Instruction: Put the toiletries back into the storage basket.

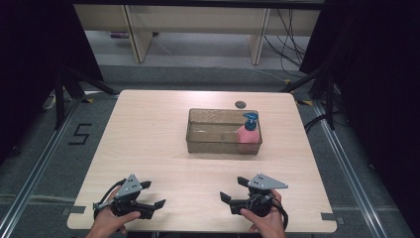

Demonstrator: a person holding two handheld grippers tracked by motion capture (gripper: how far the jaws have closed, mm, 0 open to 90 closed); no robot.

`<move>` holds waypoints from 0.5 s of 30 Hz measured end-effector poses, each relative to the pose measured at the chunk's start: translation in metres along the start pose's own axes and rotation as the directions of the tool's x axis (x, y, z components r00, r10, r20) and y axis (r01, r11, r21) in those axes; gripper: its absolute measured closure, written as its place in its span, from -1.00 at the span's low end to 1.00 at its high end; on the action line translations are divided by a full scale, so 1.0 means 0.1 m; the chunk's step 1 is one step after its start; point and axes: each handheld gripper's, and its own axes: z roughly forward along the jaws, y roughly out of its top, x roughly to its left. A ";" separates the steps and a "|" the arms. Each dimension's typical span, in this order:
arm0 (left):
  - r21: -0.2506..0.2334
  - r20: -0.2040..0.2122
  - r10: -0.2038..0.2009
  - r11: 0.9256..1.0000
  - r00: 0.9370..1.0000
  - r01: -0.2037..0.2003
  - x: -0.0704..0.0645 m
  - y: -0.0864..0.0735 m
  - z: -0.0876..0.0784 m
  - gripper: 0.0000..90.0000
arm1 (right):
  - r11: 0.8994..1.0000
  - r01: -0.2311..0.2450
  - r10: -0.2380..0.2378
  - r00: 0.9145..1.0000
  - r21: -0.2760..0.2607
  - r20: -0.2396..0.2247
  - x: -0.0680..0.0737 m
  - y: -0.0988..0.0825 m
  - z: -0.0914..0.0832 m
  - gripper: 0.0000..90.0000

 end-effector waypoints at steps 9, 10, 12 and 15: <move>0.016 -0.002 0.010 1.000 1.000 -0.010 0.00 0.00 0.00 -0.67 | 1.000 -0.010 0.010 1.000 0.016 -0.008 0.07 -0.05 -0.03 -0.65; 0.017 -0.002 0.010 1.000 1.000 -0.010 0.00 0.00 0.00 -0.67 | 1.000 0.015 -0.015 1.000 0.010 0.001 0.06 -0.06 -0.03 -0.65; 0.014 -0.003 0.007 1.000 1.000 -0.007 0.00 0.00 0.00 -0.67 | 1.000 -0.010 0.010 1.000 0.024 0.011 0.09 -0.07 -0.04 -0.65; 0.015 -0.003 0.007 1.000 1.000 -0.007 0.00 0.00 0.00 -0.67 | 1.000 0.021 -0.022 1.000 0.020 0.023 0.08 -0.08 -0.03 -0.65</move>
